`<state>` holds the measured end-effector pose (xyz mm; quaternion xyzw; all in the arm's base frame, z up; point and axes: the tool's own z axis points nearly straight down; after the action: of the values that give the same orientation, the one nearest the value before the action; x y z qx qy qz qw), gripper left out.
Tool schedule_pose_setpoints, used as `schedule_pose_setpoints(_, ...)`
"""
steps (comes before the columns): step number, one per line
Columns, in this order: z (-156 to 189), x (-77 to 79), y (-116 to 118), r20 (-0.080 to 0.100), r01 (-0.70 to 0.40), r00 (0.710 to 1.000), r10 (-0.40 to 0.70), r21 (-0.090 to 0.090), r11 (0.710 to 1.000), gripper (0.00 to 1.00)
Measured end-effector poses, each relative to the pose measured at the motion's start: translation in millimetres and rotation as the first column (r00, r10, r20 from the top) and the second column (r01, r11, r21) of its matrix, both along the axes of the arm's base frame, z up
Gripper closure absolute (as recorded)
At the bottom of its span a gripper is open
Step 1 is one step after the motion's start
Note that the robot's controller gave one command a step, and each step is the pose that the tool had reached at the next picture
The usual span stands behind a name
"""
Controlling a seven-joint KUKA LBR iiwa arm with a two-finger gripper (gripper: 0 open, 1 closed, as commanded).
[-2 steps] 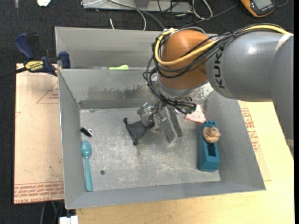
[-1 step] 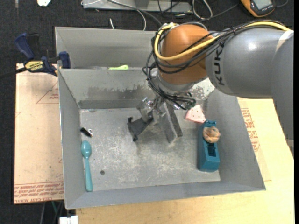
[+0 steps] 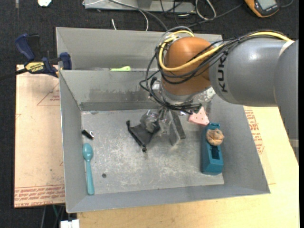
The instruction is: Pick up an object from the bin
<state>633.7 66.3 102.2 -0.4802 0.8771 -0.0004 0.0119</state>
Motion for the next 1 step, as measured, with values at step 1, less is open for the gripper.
schedule_pose_setpoints(1, 45.1, -9.1, 11.1, -0.008, 0.09, 0.996, -0.09, 0.003, 0.996, 1.0)
